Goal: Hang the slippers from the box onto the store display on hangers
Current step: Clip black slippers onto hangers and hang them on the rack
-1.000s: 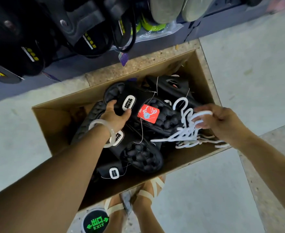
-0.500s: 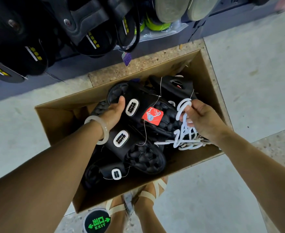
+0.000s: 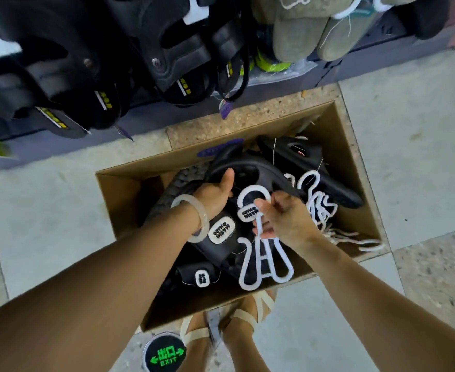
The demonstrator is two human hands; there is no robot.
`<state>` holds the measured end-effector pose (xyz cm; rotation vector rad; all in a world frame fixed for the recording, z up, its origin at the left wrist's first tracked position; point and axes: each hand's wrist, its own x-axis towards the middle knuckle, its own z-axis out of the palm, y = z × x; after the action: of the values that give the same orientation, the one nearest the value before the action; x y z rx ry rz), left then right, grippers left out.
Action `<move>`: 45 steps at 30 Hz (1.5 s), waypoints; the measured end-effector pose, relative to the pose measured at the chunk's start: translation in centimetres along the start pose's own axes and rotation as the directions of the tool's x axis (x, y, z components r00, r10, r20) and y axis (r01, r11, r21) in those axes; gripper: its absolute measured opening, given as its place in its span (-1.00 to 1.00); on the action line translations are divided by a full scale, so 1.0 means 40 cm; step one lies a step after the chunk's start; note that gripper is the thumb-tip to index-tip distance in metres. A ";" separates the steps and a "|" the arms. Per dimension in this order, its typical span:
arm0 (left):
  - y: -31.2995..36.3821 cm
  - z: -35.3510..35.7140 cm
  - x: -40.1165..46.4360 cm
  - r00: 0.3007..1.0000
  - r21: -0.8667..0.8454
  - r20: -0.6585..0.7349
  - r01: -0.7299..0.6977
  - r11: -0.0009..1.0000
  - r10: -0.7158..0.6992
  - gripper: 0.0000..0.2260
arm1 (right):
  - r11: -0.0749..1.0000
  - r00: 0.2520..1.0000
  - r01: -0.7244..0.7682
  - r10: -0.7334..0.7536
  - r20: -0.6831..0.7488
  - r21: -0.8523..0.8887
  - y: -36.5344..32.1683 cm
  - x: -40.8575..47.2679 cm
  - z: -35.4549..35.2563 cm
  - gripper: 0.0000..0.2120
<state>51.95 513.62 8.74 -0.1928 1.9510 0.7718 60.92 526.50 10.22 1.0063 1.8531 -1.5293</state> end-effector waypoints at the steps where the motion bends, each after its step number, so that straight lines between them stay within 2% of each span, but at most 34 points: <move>1: -0.006 -0.006 -0.006 1.000 -0.010 0.007 0.008 1.000 -0.007 -0.43 | 1.000 1.000 0.014 -0.014 -0.017 -0.017 -0.001 -0.007 0.009 -0.73; 4: -0.024 -0.015 -0.013 0.998 -0.066 0.062 0.016 0.998 -0.012 -0.52 | 0.987 0.993 0.071 -0.082 -0.079 -0.141 0.013 -0.017 0.035 -0.70; 7: -0.033 -0.019 -0.020 0.997 -0.140 0.051 -0.053 0.989 0.061 -0.81 | 0.941 0.969 0.158 -0.206 -0.134 -0.298 0.030 -0.014 0.049 -0.68; 9: -0.037 -0.024 -0.023 0.993 -0.068 0.104 -0.053 0.996 0.059 -0.90 | 0.915 0.962 0.189 -0.246 -0.120 -0.356 0.044 -0.007 0.049 -0.69; 11: -0.050 -0.026 -0.022 0.981 0.020 0.185 -0.055 0.998 0.050 -0.85 | 0.873 0.955 0.216 -0.281 -0.090 -0.437 0.060 -0.006 0.050 -0.71; 12: -0.061 -0.026 -0.019 0.976 0.057 0.213 -0.063 0.996 0.050 -0.72 | 0.862 0.951 0.224 -0.296 -0.092 -0.455 0.067 -0.007 0.054 -0.71; 14: -0.082 -0.023 -0.016 0.973 0.119 0.228 -0.073 0.990 0.044 -0.50 | 0.902 0.947 0.204 -0.280 -0.157 -0.380 0.068 -0.015 0.074 -0.70; 16: -0.094 -0.017 -0.024 0.970 0.116 0.231 -0.106 0.988 0.077 -0.42 | 0.942 0.936 0.206 -0.269 -0.225 -0.266 0.054 -0.009 0.100 -0.71; 18: -0.104 -0.006 -0.025 0.966 0.093 0.214 -0.168 0.981 0.145 -0.48 | 0.939 0.925 0.238 -0.297 -0.236 -0.248 0.029 -0.003 0.124 -0.75; 21: -0.102 -0.006 -0.035 0.972 0.085 0.082 -0.229 0.970 0.222 -0.80 | 0.945 0.930 0.245 -0.292 -0.222 -0.216 -0.022 -0.015 0.132 -0.76; 22: -0.096 -0.012 -0.042 0.971 0.086 0.057 -0.235 0.968 0.231 -0.80 | 0.957 0.937 0.235 -0.269 -0.224 -0.167 -0.039 -0.023 0.124 -0.77; 25: -0.058 -0.039 -0.080 0.980 0.045 0.006 -0.199 0.979 0.199 -0.63 | 0.980 0.966 0.193 -0.179 -0.187 0.054 -0.105 -0.063 0.085 -0.84; 27: -0.021 -0.067 -0.118 0.989 0.033 -0.026 -0.143 0.989 0.144 -0.58 | 0.971 0.953 0.237 -0.241 -0.182 -0.042 -0.137 -0.099 0.052 -0.83; 29: 0.014 -0.096 -0.156 0.988 0.086 -0.009 -0.150 0.985 0.151 -0.57 | 0.899 0.872 0.342 -0.411 -0.264 -0.273 -0.164 -0.137 0.014 -0.78; 31: 0.053 -0.127 -0.191 0.984 0.151 0.028 -0.176 0.973 0.174 -0.56 | 0.789 0.769 0.416 -0.570 -0.288 -0.452 -0.192 -0.173 -0.029 -0.60; 32: 0.074 -0.143 -0.209 0.982 0.171 0.043 -0.187 0.967 0.183 -0.56 | 0.764 0.768 0.447 -0.594 -0.238 -0.465 -0.209 -0.187 -0.051 -0.47; 33: 0.092 -0.157 -0.221 0.980 0.171 0.055 -0.198 0.965 0.191 -0.57 | 0.789 0.819 0.439 -0.548 -0.171 -0.429 -0.227 -0.197 -0.071 -0.38; 34: 0.108 -0.169 -0.231 0.977 0.164 0.058 -0.212 0.964 0.205 -0.59 | 0.840 0.886 0.388 -0.453 -0.099 -0.380 -0.242 -0.202 -0.083 -0.38; 36: 0.128 -0.188 -0.250 0.973 0.175 0.058 -0.229 0.957 0.223 -0.62 | 0.903 0.949 0.300 -0.316 -0.002 -0.308 -0.262 -0.209 -0.094 -0.65; 37: 0.132 -0.193 -0.257 0.972 0.201 0.054 -0.233 0.952 0.227 -0.61 | 0.905 0.946 0.295 -0.321 -0.036 -0.306 -0.268 -0.207 -0.096 -0.83; 38: 0.131 -0.197 -0.262 0.972 0.233 0.044 -0.234 0.944 0.230 -0.60 | 0.909 0.928 0.303 -0.349 -0.129 -0.285 -0.271 -0.198 -0.100 -0.89; 40: 0.120 -0.203 -0.270 0.969 0.286 0.014 -0.242 0.927 0.248 -0.59 | 0.936 0.874 0.340 -0.352 -0.335 -0.095 -0.288 -0.188 -0.110 -0.75; 41: 0.114 -0.204 -0.273 0.967 0.297 0.016 -0.248 0.922 0.255 -0.60 | 0.938 0.877 0.345 -0.309 -0.367 0.032 -0.298 -0.185 -0.116 -0.74; 42: 0.109 -0.204 -0.276 0.967 0.296 0.027 -0.249 0.922 0.253 -0.60 | 0.936 0.898 0.342 -0.297 -0.323 0.089 -0.308 -0.184 -0.118 -0.75; 43: 0.106 -0.204 -0.275 0.969 0.286 0.046 -0.247 0.926 0.244 -0.60 | 0.943 0.926 0.327 -0.306 -0.220 0.065 -0.309 -0.184 -0.118 -0.76; 45: 0.104 -0.201 -0.275 0.973 0.271 0.062 -0.233 0.934 0.224 -0.60 | 0.961 0.961 0.275 -0.275 0.019 -0.004 -0.308 -0.189 -0.114 -0.67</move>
<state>49.57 510.09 22.33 0.2179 2.0502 0.6351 55.58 528.34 24.28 0.7508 2.0511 -1.6812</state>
